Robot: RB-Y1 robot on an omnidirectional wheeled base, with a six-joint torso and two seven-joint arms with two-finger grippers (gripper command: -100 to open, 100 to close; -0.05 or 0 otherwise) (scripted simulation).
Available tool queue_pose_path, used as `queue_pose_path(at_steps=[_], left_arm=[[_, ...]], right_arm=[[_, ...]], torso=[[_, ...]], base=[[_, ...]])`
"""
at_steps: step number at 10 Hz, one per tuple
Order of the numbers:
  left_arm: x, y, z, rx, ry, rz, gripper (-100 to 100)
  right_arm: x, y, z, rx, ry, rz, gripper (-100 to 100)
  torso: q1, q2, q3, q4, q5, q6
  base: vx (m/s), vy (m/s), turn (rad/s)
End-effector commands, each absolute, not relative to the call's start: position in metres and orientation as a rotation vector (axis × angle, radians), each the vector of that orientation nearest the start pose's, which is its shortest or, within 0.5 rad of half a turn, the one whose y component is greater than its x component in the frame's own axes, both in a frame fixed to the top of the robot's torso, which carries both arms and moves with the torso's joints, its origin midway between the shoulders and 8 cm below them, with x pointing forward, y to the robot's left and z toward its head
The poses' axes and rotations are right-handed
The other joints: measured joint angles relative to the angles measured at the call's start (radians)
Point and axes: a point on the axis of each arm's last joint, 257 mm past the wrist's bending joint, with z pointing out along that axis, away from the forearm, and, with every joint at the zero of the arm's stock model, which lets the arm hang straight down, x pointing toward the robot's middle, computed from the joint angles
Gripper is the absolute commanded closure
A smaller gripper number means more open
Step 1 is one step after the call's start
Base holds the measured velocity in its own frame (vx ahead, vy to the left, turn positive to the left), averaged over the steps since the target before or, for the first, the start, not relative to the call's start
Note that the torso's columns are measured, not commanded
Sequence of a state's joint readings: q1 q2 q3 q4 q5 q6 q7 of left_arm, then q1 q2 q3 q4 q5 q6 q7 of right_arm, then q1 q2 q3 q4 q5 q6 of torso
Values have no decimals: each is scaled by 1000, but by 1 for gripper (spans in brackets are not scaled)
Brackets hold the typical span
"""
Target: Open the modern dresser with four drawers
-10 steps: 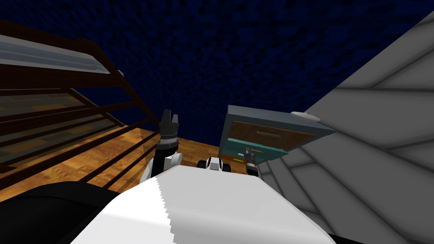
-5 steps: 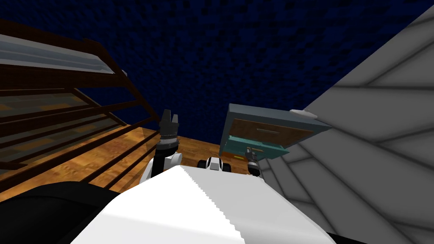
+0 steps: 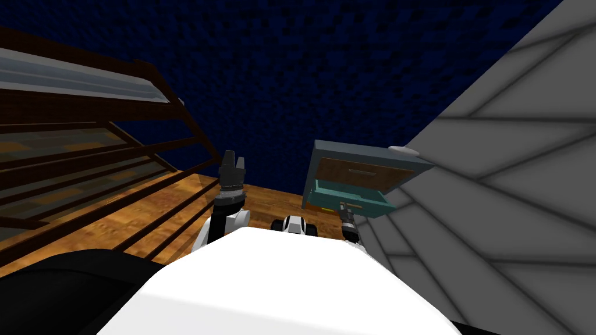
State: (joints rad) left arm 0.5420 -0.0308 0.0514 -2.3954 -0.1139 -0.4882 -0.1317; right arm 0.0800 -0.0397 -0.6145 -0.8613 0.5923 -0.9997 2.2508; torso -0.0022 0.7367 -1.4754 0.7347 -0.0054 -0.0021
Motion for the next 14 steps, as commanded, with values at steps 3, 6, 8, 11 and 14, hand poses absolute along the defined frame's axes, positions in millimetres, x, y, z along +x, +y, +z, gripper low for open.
queue_pose_path(at_steps=[3, 6, 8, 11, 14], left_arm=[[318, 284, 59, -502, 636, -1047, 0], [318, 284, 59, -502, 636, -1047, 0], [318, 284, 59, -502, 636, -1047, 0], [318, 284, 59, -502, 636, -1047, 0], [318, 284, 59, -502, 636, -1047, 0]], right_arm=[[412, -431, -339, -780, 1346, -1052, -100], [430, -452, -320, -781, 1345, -1054, -100], [441, -466, -307, -780, 1344, -1057, -100], [432, -463, -322, -786, 1371, -1048, 0], [431, -463, -325, -787, 1379, -1047, 0]], torso=[[3, -5, -5, 1, 5, 2], [1, 3, 0, 4, 5, 2], [4, 6, 2, 6, 8, 3], [4, 3, 0, 6, 8, 2], [3, 2, 0, 4, 6, 2]], base=[[-47, 90, -4], [-42, 66, -6], [-75, 78, -4], [-12, 12, -5], [0, 0, 0]])
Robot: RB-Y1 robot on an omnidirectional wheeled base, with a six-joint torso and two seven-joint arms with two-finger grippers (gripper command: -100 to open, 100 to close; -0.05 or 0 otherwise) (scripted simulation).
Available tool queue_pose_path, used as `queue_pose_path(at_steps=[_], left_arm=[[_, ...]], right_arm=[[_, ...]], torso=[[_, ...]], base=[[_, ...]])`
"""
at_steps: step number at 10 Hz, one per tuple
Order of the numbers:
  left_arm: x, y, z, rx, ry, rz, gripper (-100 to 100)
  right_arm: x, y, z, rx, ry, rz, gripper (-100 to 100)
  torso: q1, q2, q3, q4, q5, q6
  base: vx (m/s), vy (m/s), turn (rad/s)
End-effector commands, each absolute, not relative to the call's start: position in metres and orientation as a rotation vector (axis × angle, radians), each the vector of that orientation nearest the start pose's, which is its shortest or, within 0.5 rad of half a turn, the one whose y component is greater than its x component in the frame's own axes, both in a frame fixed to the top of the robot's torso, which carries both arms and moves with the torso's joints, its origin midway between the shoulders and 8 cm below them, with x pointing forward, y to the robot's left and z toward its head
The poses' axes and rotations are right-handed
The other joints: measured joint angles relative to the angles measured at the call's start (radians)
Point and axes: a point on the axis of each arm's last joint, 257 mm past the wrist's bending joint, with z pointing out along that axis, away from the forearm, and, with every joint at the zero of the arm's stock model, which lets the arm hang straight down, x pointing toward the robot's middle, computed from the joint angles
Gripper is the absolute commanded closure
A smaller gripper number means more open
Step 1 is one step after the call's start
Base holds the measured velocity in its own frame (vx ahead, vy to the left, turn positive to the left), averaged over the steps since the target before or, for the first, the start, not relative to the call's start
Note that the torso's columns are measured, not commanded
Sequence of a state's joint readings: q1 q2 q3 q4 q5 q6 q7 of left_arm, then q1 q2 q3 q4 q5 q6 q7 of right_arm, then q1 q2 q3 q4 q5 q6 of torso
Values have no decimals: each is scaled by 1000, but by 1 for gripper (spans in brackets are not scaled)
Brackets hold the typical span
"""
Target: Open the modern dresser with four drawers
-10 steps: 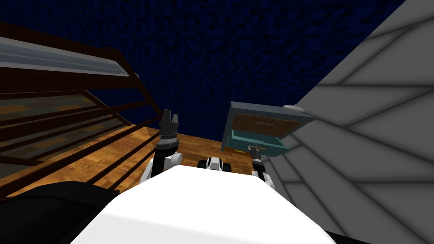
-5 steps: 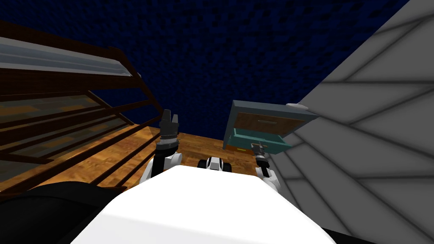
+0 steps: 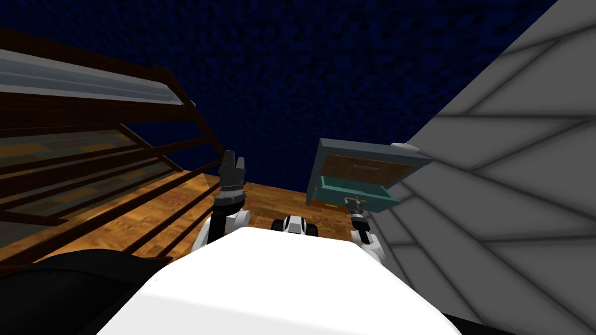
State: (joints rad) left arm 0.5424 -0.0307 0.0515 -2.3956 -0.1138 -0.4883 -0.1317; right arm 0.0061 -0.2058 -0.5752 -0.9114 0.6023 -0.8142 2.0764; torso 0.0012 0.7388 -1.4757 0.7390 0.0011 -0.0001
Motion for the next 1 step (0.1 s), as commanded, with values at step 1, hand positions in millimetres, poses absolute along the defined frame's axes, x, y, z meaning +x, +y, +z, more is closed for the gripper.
queue_pose_path(at_steps=[1], left_arm=[[318, 284, 59, -502, 636, -1047, 0]], right_arm=[[431, -463, -326, -787, 1380, -1046, 0]], torso=[[0, 0, 0, 0, 0, 0]], base=[[0, 0, 0]])
